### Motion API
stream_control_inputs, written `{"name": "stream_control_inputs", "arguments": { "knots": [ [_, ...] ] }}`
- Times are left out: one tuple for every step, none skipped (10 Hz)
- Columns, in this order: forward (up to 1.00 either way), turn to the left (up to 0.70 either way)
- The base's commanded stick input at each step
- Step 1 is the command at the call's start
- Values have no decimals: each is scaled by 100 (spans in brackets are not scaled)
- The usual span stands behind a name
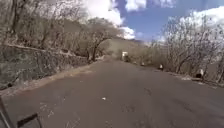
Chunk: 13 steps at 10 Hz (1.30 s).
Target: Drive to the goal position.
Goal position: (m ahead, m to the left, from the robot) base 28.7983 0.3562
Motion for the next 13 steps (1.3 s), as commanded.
{"name": "stream_control_inputs", "arguments": {
  "knots": [
    [70, 0],
    [70, 0],
    [70, 0],
    [70, 0],
    [70, 0],
    [70, 0],
    [70, 2],
    [70, 3],
    [70, 3],
    [70, 3],
    [70, 3],
    [70, 2],
    [70, 2]
  ]
}}
